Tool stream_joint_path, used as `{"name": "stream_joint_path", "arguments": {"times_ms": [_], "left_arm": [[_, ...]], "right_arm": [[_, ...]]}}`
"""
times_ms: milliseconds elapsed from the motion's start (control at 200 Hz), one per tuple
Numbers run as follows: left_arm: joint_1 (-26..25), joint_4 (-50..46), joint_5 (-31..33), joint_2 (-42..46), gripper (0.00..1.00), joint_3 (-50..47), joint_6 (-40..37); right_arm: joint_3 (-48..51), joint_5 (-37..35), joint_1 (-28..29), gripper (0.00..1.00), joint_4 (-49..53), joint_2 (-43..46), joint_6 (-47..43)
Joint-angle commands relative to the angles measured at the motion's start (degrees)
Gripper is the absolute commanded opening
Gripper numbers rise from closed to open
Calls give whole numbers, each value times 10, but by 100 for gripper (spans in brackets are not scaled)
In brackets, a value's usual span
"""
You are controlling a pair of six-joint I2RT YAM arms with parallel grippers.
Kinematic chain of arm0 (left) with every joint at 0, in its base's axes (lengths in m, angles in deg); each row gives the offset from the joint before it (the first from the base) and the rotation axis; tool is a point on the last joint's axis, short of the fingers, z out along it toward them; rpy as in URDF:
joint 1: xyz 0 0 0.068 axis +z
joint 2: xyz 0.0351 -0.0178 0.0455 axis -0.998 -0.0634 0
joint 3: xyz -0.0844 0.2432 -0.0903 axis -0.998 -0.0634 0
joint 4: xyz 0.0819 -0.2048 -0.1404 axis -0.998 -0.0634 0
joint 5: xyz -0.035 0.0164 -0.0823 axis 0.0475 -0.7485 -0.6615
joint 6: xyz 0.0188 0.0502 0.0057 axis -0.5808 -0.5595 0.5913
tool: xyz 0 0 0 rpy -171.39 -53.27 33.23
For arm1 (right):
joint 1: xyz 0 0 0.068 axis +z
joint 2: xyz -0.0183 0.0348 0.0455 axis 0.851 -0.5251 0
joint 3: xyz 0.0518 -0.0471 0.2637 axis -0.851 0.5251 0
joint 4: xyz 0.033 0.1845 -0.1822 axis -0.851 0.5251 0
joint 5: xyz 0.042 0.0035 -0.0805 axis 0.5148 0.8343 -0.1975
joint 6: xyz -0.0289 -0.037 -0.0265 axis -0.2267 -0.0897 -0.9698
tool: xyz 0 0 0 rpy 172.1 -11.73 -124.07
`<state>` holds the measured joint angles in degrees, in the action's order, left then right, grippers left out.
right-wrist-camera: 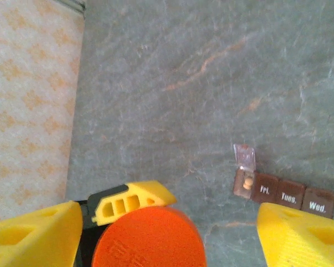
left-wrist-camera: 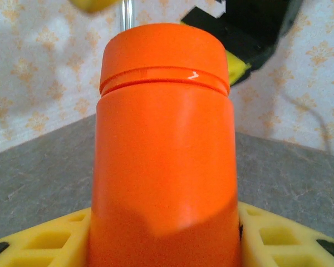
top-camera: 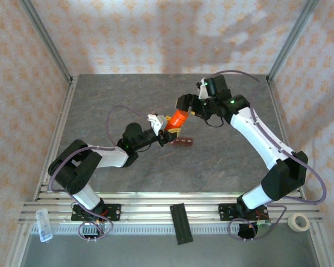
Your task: Sort the pills into containers
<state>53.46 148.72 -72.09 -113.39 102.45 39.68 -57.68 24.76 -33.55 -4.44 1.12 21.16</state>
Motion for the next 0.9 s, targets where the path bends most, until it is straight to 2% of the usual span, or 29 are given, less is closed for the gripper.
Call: {"name": "stream_joint_path", "arguments": {"times_ms": [0,195,290,896], "left_arm": [[-2,49,-11,4,0,7,-14],[-2,47,-25,9,0,10,-9],[-1,46,-32,11,0,12,-7],[-1,36,-42,30,0,14,-3]], "right_arm": [[-57,30,-24,84,39,17,-77],[-144,109,-36,84,181,-21,-315],[-155,128,-36,82,221,-39,-370],[-154,173,-25,74,246,-95,-394]]}}
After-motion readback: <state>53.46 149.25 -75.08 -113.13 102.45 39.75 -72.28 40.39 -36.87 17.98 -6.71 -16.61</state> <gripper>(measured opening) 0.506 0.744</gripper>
